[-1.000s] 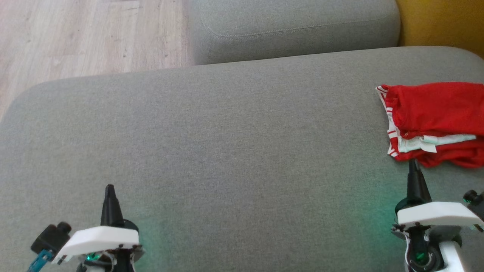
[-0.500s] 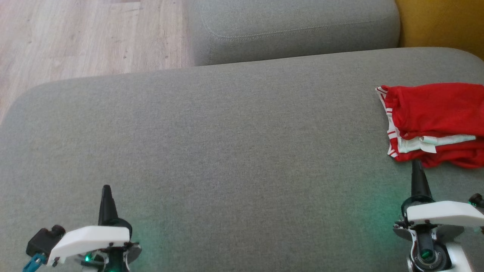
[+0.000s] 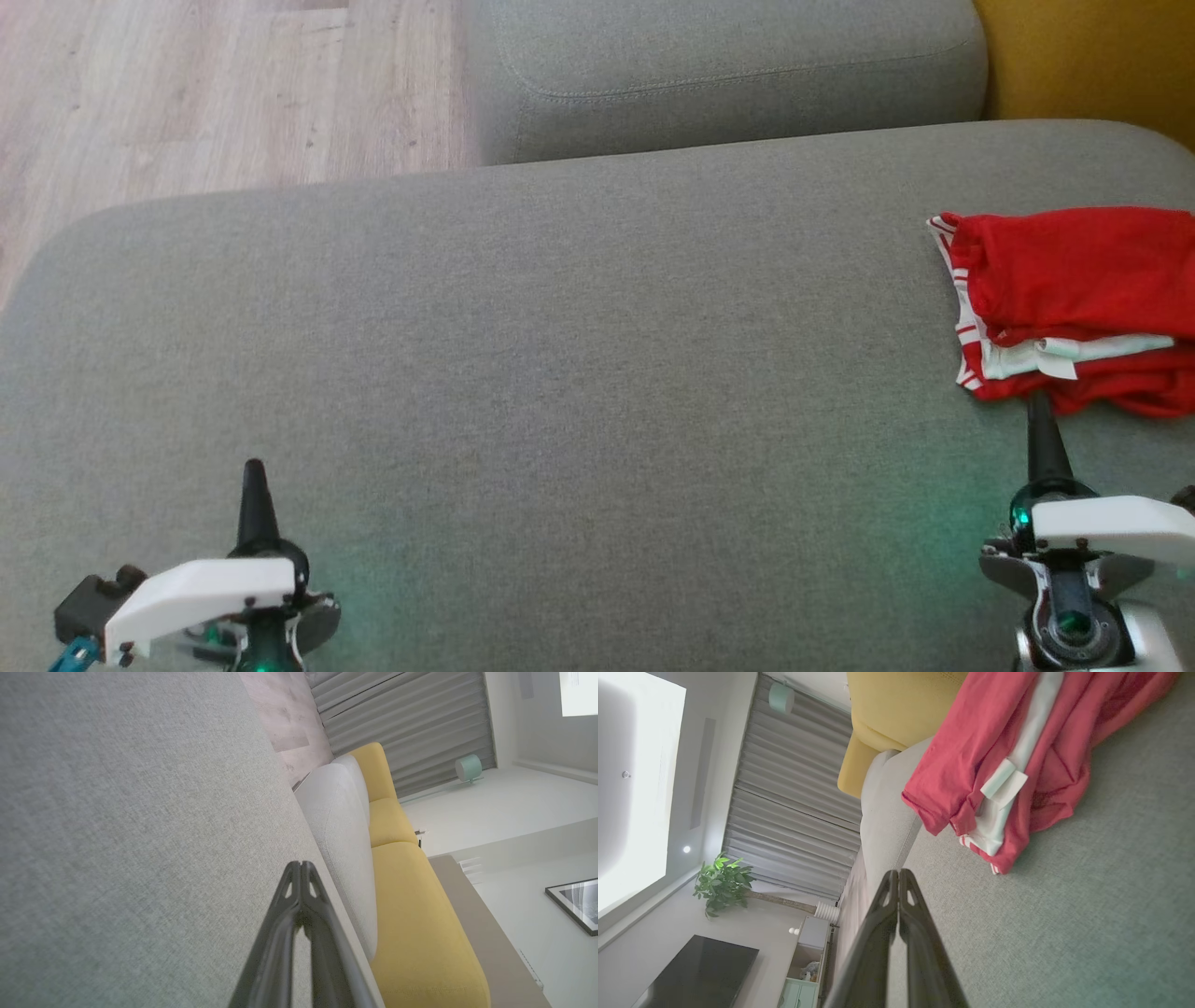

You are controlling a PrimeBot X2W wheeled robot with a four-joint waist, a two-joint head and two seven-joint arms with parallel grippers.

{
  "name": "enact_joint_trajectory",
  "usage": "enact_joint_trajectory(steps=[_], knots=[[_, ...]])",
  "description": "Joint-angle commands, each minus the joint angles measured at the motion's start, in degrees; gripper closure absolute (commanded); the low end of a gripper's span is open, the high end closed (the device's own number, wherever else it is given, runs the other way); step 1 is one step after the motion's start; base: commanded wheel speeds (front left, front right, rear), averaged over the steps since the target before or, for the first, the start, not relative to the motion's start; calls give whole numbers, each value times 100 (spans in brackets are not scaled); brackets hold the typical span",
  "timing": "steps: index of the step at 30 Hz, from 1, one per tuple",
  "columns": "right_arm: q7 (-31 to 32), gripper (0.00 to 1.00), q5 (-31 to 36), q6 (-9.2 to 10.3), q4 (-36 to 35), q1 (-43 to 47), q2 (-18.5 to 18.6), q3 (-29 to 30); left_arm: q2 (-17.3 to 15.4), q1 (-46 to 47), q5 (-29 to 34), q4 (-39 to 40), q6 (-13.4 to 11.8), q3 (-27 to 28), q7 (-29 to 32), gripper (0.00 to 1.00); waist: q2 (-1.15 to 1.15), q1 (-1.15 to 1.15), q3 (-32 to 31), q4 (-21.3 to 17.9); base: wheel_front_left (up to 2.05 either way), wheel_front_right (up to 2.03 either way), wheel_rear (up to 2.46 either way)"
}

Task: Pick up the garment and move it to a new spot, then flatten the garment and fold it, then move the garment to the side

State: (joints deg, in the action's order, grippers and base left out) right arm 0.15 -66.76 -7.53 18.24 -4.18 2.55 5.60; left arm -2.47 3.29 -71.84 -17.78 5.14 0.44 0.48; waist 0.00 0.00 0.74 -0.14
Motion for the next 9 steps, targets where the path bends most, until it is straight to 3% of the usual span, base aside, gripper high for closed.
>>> enact_joint_trajectory(steps=[1, 9], knots=[[74, 100, -221, 3, -233, -218, 26, -65, -30, 279, -168, 219, 65, 214, 43, 100, 0, 0, -3, 1, 0, 0, 0], [191, 100, -704, 3, -272, -214, 28, -32, -32, 281, -556, 251, 100, 296, 159, 100, 0, 0, -14, 4, 0, 0, 0]])
